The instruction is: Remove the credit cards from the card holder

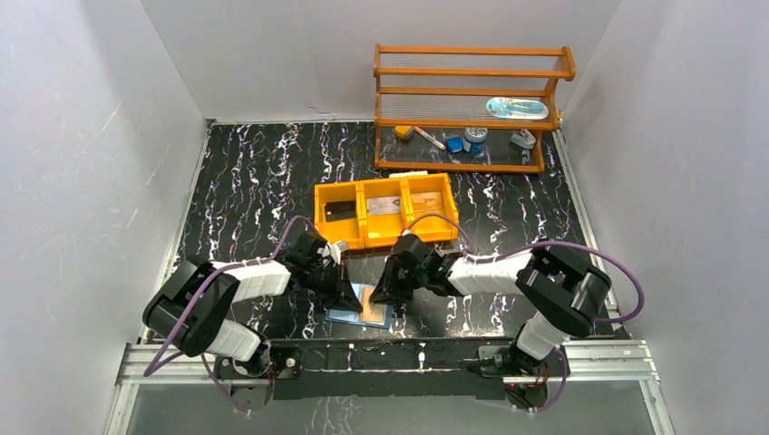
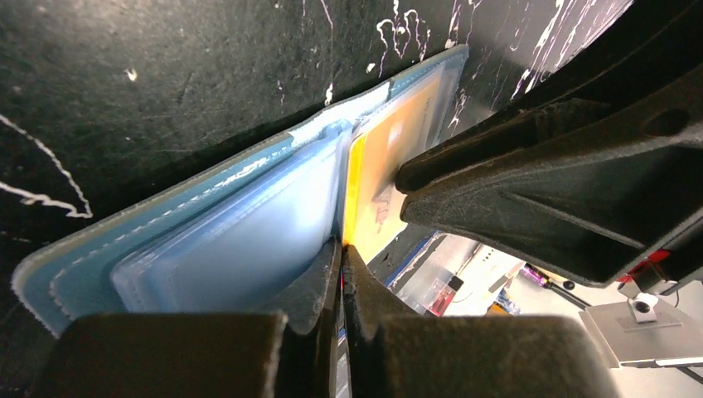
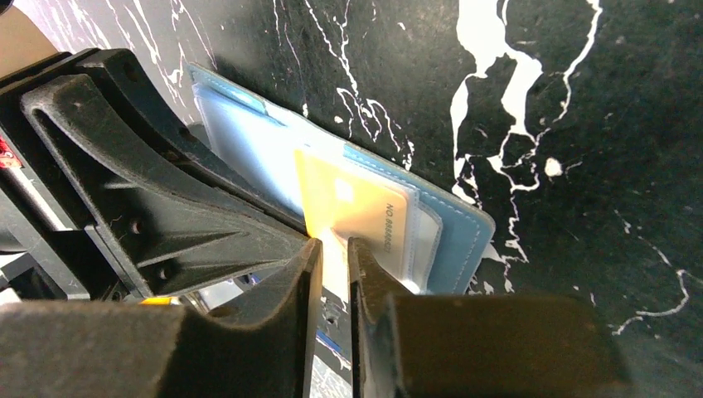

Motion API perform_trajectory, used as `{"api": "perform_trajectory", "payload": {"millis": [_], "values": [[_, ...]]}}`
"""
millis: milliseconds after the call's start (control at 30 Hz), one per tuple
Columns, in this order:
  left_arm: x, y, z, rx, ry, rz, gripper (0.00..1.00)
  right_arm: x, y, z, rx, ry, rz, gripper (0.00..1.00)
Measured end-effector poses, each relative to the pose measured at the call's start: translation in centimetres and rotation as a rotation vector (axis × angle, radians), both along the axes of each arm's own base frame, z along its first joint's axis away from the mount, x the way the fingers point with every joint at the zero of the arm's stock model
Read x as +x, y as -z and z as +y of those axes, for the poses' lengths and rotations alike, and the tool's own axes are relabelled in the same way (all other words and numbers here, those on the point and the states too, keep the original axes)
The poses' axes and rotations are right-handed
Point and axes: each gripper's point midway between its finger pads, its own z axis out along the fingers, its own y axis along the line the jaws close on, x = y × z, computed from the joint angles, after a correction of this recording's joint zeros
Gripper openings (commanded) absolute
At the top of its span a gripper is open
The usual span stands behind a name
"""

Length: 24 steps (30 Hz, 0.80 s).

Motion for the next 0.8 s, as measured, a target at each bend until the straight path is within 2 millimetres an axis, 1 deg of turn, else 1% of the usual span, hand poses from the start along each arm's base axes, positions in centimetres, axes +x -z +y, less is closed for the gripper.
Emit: {"api": "perform_trajectory", "payload": {"millis": [67,167,233,333,467,567,733,767,800], "values": [[0.0,0.0,-0.1,0.000,-0.003,0.003,0.00,0.0,-0.2,-0.1,-0.012,-0.008,-0.009,0.33],[0.0,0.0,-0.1,0.002,-0.010,0.008,0.00,0.3,-0.5,-0.8,-0.057,-0.010,-0.032,0.35],[0.0,0.0,-0.1,0.003,-0.016,0.011,0.00,0.3,-0.9,-1.5,-0.087,-0.005,-0.045,0.34],[0.1,0.0,0.0,0.007,-0.026,0.008,0.00,0.4,-1.8,-2.3,-0.110,0.005,-0.068,0.30],[0.2,0.0,0.0,0.010,-0.034,0.001,0.00,0.2,-2.2,-2.5,-0.106,0.004,-0.067,0.27],[0.2,0.0,0.0,0.010,-0.037,0.002,0.00,-0.1,-1.9,-2.4,-0.103,-0.008,-0.050,0.25],[0.2,0.0,-0.1,0.007,-0.037,-0.001,0.00,-0.9,-0.1,-2.3,-0.134,-0.028,-0.009,0.24],[0.2,0.0,-0.1,0.007,-0.037,-0.002,0.01,-1.0,0.0,-2.1,-0.131,-0.028,0.000,0.24],[0.2,0.0,-0.1,0.007,-0.037,-0.001,0.04,-1.1,0.0,-2.0,-0.128,-0.030,0.000,0.24]]}}
